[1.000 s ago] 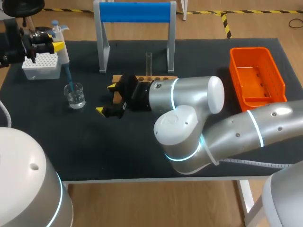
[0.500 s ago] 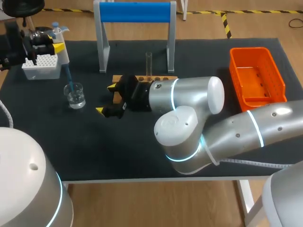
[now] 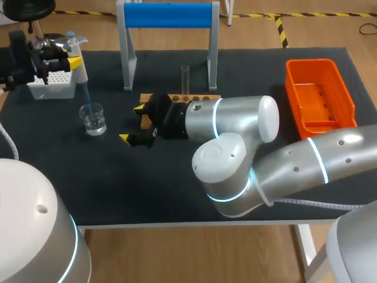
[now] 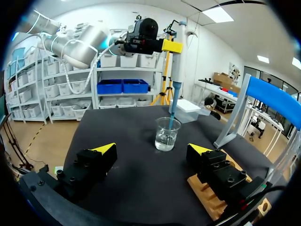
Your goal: Invert the test tube, pick up the pipette, mount the tip to pipette, aspirate from beaker and dispense into the tube, eject the tip, return the pipette, and cap with the stopper.
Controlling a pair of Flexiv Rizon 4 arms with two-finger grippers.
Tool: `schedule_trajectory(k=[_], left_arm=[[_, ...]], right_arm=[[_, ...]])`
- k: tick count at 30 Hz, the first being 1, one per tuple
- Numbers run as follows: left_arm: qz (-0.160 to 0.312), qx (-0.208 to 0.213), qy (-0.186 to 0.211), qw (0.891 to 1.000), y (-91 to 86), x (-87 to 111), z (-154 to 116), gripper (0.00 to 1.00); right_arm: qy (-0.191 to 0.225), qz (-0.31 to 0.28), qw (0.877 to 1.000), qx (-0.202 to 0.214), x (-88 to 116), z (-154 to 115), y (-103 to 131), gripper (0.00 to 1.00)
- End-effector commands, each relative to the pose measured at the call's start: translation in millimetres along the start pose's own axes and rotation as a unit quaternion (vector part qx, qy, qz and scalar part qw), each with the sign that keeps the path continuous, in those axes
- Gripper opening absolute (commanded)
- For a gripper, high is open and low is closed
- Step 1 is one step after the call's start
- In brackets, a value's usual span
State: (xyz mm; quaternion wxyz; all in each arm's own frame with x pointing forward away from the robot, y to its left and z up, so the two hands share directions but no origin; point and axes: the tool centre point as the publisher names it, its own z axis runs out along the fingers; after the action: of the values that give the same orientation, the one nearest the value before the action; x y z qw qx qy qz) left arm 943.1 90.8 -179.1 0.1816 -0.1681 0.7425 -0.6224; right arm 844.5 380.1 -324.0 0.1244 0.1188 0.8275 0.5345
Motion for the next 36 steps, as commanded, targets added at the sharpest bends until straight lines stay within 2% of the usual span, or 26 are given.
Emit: schedule_trajectory(k=[1, 36], left_arm=[[0.000, 0.001, -0.002, 1.000, 1.5, -0.2, -0.1, 0.00], [-0.008, 0.003, 0.000, 1.000, 9.0, -0.3, 1.0, 0.00]], right_arm=[[0.002, 0.000, 1.000, 0.001, -0.9, -0.7, 0.1, 1.00], [0.002, 0.000, 1.000, 0.001, -0.9, -0.7, 0.1, 1.00]])
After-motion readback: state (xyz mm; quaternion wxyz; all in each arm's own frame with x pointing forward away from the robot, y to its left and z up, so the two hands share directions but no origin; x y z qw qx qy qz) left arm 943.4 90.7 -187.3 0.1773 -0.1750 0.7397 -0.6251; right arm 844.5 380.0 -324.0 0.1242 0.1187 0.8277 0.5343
